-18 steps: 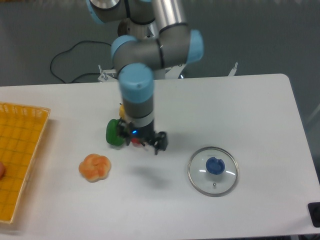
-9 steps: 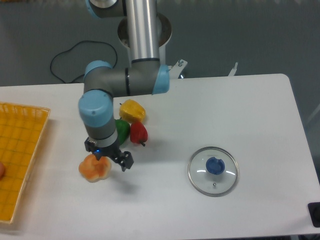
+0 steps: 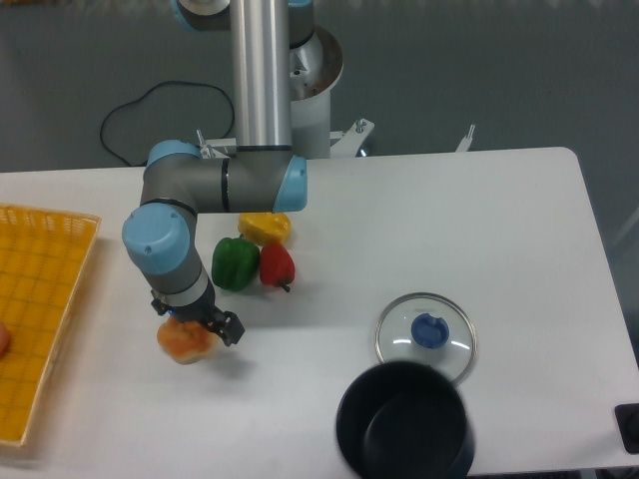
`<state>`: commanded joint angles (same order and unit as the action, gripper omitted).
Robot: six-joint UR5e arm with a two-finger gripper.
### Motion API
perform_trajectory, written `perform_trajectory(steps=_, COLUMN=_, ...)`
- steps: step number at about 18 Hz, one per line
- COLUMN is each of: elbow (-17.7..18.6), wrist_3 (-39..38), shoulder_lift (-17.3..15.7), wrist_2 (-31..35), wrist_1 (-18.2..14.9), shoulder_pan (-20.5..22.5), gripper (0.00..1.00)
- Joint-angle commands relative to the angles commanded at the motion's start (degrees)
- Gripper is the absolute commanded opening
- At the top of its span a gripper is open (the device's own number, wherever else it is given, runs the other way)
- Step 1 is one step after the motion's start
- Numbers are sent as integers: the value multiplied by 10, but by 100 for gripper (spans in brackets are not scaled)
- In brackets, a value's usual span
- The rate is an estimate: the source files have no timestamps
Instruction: Pick up the bread
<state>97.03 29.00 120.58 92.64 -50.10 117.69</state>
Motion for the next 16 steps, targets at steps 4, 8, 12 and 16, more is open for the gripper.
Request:
perform_trajectory(steps=4, elbow=-1, wrist_3=0, shoulder_lift=9, wrist_2=2, wrist_1=1, shoulder_pan=-4, gripper=89)
perform_trajectory(steps=8, elbow=-2, wrist_3=3, shoulder_lift=12, wrist_2=4, wrist_1=0, shoulder_pan=-4, gripper=55)
perform_trajectory(steps=12, elbow=-2, wrist_3=3, shoulder_lift=11, wrist_2=4, wrist_1=0, shoulder_pan=-4, gripper=20)
perform_trajectory(steps=16, elbow=-2, wrist_3=0, shoulder_lift=8, wrist_2=5, wrist_1=0, shoulder_pan=-5, gripper=0)
